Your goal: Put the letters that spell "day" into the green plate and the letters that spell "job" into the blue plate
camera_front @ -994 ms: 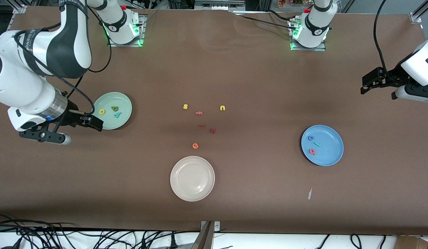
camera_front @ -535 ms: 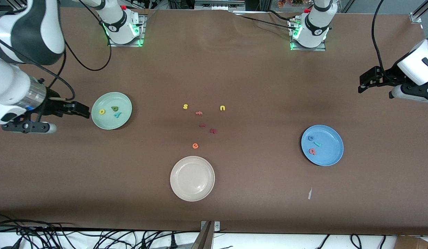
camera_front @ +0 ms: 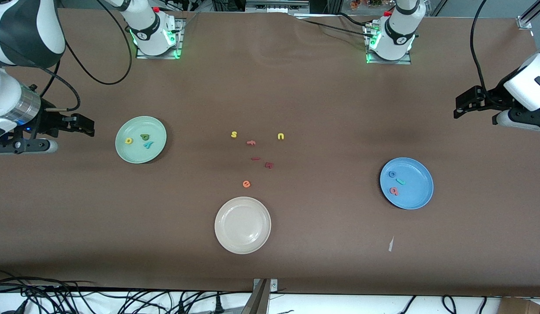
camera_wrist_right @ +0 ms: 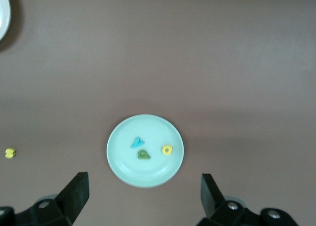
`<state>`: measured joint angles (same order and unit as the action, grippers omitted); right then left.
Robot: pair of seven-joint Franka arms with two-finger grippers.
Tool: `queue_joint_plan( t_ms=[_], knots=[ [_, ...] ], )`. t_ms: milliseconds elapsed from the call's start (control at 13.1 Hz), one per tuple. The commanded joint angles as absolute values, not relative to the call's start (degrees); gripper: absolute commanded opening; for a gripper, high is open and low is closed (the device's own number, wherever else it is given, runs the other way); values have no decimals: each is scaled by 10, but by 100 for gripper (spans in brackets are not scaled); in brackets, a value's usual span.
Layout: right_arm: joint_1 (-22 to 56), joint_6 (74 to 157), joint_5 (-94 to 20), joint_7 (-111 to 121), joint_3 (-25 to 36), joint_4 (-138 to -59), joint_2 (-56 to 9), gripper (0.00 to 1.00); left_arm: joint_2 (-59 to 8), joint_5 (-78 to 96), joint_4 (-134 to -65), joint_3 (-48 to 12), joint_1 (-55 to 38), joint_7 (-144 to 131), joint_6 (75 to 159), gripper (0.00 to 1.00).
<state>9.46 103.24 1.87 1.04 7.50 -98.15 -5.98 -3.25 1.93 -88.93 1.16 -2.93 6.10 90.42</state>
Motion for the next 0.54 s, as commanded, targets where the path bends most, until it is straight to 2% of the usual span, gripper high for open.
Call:
queue_joint_plan(
  t_ms=[0, 76, 229, 459],
  knots=[
    [-11, 1088, 28, 18, -15, -1077, 8, 100, -40, 25, -870, 10, -25, 60, 890, 100],
    [-47, 1082, 28, 20, -62, -1072, 14, 100, -40, 25, -871, 10, -25, 61, 890, 100],
    [-56, 1055, 22, 20, -72, -1037, 26, 100, -40, 25, -871, 10, -25, 61, 890, 100],
    [-48, 894, -10, 19, -68, -874, 4, 100, -40, 25, -871, 10, -25, 61, 889, 100]
  ],
)
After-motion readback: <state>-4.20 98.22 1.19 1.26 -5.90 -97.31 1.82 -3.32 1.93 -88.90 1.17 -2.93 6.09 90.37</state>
